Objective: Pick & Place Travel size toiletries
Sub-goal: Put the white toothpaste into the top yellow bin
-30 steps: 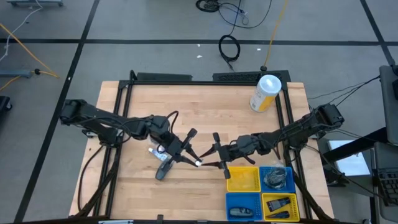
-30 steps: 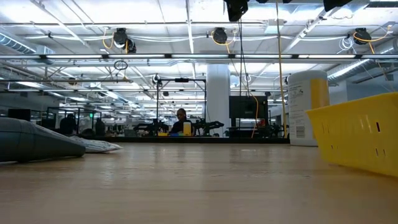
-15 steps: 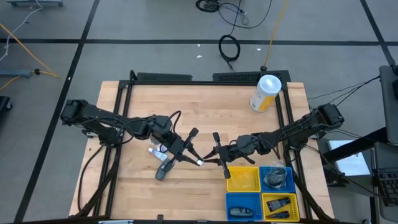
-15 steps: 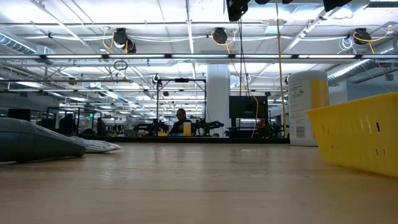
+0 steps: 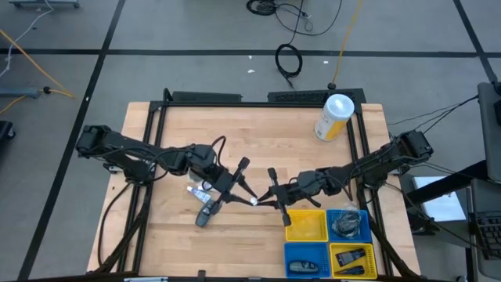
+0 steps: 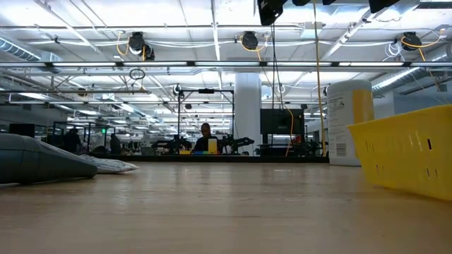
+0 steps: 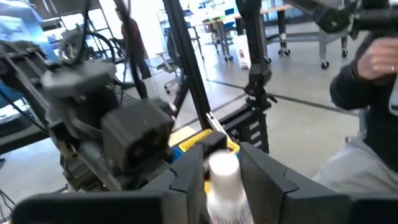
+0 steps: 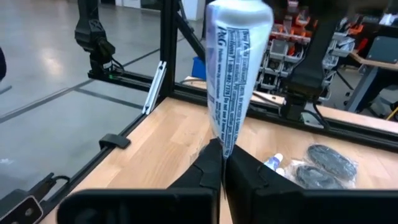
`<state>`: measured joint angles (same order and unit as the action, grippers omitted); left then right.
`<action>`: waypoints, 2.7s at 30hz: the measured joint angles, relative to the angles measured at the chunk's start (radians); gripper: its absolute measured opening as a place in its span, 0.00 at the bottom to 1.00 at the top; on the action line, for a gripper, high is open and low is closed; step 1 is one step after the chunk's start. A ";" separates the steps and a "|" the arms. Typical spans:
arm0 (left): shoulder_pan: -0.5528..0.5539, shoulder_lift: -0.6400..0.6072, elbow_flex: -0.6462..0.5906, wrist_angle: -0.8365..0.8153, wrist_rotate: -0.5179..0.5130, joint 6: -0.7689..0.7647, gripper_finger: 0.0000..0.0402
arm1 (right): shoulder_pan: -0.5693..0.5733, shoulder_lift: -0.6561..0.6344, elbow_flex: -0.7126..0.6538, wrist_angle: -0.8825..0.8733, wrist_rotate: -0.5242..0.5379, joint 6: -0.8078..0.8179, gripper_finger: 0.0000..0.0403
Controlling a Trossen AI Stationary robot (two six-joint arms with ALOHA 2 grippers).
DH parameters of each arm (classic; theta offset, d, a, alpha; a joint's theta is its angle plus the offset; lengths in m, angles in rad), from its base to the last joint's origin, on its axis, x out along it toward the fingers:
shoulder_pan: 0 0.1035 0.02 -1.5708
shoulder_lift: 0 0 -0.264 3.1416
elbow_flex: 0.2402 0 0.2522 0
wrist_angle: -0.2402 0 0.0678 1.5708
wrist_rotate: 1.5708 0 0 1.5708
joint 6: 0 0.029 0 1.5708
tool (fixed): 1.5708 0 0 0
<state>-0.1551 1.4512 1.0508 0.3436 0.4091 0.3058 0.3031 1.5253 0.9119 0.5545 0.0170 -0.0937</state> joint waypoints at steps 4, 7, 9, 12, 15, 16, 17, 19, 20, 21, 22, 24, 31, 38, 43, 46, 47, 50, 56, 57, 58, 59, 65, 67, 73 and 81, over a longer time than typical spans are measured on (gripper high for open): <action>0.001 -0.021 0.001 0.001 -0.002 -0.032 0.35 | 0.000 0.000 0.000 -0.024 0.000 0.008 0.00; 0.005 -0.043 0.000 -0.029 0.000 -0.076 0.40 | 0.006 -0.026 0.000 -0.078 0.002 0.027 0.00; 0.010 -0.074 0.001 -0.079 0.001 -0.081 0.43 | 0.013 -0.050 0.001 -0.136 0.004 0.046 0.00; 0.011 -0.094 0.003 -0.116 -0.005 -0.106 0.44 | 0.031 -0.100 0.001 -0.255 0.006 0.096 0.00; 0.011 -0.114 -0.001 -0.202 -0.053 -0.139 0.43 | 0.056 -0.151 0.002 -0.371 0.008 0.157 0.00; 0.010 -0.114 0.000 -0.210 -0.072 -0.147 0.42 | 0.068 -0.167 0.002 -0.421 0.009 0.178 0.00; 0.010 -0.118 0.000 -0.228 -0.089 -0.154 0.42 | 0.077 -0.183 0.001 -0.466 0.009 0.197 0.00; 0.010 -0.126 0.000 -0.267 -0.120 -0.168 0.40 | 0.095 -0.207 0.002 -0.542 0.009 0.238 0.00; 0.010 -0.127 0.000 -0.273 -0.133 -0.179 0.40 | 0.106 -0.218 0.002 -0.593 0.009 0.262 0.00; 0.010 -0.127 0.000 -0.283 -0.150 -0.187 0.39 | 0.116 -0.227 0.002 -0.634 0.009 0.288 0.00; 0.010 -0.127 0.000 -0.299 -0.161 -0.196 0.39 | 0.124 -0.233 0.002 -0.666 0.009 0.315 0.00; 0.010 -0.126 0.000 -0.318 -0.188 -0.212 0.38 | 0.145 -0.247 0.001 -0.750 0.007 0.374 0.00; 0.010 -0.126 0.000 -0.373 -0.211 -0.249 0.38 | 0.207 -0.269 0.001 -0.958 0.005 0.585 0.00; 0.010 -0.126 0.000 -0.456 -0.211 -0.295 0.38 | 0.268 -0.269 0.001 -1.050 -0.102 0.765 0.00; 0.010 -0.126 0.000 -0.539 -0.211 -0.337 0.38 | 0.301 -0.269 0.001 -1.106 -0.135 0.866 0.00; 0.010 -0.126 0.000 -0.593 -0.211 -0.367 0.38 | 0.314 -0.268 0.001 -1.136 -0.153 0.915 0.00; 0.010 -0.126 0.000 -0.613 -0.211 -0.373 0.38 | 0.316 -0.269 0.001 -1.142 -0.154 0.926 0.00; 0.010 -0.126 0.000 -0.664 -0.213 -0.397 0.38 | 0.327 -0.269 0.001 -1.155 -0.176 0.949 0.00; 0.010 -0.126 0.000 -0.732 -0.270 -0.445 0.38 | 0.330 -0.269 0.001 -1.162 -0.171 0.949 0.00; 0.010 -0.126 0.000 -0.743 -0.275 -0.447 0.38 | 0.330 -0.269 0.000 -1.161 -0.169 0.949 0.00; 0.010 -0.126 0.000 -0.753 -0.280 -0.447 0.38 | 0.330 -0.269 -0.002 -1.158 -0.164 0.949 0.00; 0.010 -0.126 0.000 -0.764 -0.280 -0.447 0.38 | 0.330 -0.269 -0.005 -1.158 -0.157 0.949 0.00; 0.010 -0.126 0.000 -0.791 -0.299 -0.451 0.38 | 0.330 -0.268 -0.038 -1.158 -0.151 0.971 0.00; 0.010 -0.126 0.000 -0.791 -0.307 -0.451 0.38 | 0.330 -0.268 -0.044 -1.159 -0.150 0.970 0.00; 0.010 -0.126 0.000 -0.791 -0.307 -0.454 0.38 | 0.330 -0.268 -0.045 -1.157 -0.149 0.972 0.02; 0.010 -0.126 0.000 -0.801 -0.307 -0.454 0.38 | 0.329 -0.268 -0.045 -1.157 -0.142 0.971 0.08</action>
<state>-0.1452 1.3254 1.0508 -0.4573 0.1020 -0.1482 0.6323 1.2572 0.8665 -0.6026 -0.1255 0.8776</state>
